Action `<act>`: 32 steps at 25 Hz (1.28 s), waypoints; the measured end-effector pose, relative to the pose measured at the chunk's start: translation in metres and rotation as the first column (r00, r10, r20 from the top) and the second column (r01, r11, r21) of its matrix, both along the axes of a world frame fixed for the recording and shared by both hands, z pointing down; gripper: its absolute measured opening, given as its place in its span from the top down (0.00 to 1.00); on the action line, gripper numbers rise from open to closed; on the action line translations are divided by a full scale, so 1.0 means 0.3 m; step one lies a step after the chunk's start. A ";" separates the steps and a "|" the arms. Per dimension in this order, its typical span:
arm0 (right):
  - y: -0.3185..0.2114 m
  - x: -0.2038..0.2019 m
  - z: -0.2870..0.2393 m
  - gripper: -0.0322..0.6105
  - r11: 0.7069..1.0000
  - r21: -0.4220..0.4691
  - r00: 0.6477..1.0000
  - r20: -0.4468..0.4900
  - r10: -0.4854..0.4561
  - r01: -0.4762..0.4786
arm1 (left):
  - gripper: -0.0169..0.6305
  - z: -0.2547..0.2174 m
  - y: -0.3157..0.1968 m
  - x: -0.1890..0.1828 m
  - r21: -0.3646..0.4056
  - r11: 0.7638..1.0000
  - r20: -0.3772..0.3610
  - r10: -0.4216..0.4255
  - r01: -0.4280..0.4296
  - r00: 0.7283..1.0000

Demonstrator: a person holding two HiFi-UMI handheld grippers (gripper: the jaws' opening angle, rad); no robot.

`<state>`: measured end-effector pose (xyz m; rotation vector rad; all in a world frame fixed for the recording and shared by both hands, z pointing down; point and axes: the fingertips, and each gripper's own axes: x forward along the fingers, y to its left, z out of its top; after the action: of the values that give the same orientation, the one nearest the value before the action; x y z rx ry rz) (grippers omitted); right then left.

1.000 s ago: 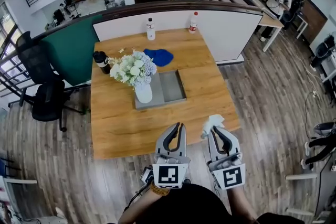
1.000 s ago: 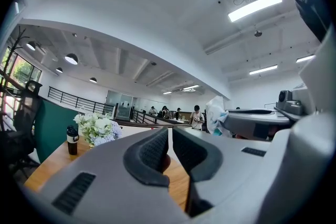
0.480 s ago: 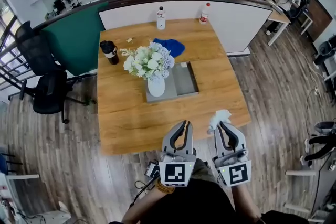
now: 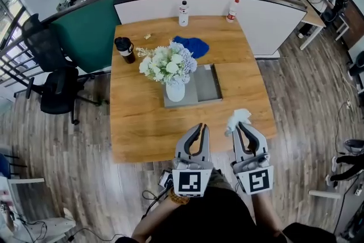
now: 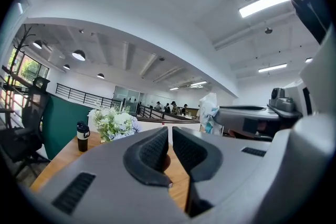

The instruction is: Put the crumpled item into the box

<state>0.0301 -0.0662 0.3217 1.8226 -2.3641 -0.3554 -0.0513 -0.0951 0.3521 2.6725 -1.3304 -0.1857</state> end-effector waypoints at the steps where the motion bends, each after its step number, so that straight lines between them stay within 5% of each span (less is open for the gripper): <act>1: -0.014 0.005 0.001 0.89 1.000 -0.001 1.000 0.002 -0.008 0.008 | 0.91 0.000 -0.008 0.003 -0.002 1.000 0.002 -0.007 0.007 1.000; 14: -0.193 0.176 0.097 0.89 0.991 -0.056 0.991 0.061 -0.119 0.122 | 0.91 0.062 -0.161 0.198 -0.029 0.995 0.117 -0.093 0.097 0.989; 22: -0.280 0.336 0.188 0.89 0.976 -0.068 0.978 0.042 -0.206 0.208 | 0.91 0.161 -0.202 0.292 -0.079 0.972 0.162 -0.208 0.223 0.965; 32: -0.287 0.333 0.270 0.89 0.963 -0.046 0.963 0.036 -0.265 0.267 | 0.91 0.194 -0.186 0.320 -0.067 0.965 0.195 -0.236 0.253 0.952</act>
<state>0.1301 -0.1522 0.4028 1.4998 -2.6190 -0.2953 0.0448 -0.1509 0.4102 2.4932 -1.6826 0.0990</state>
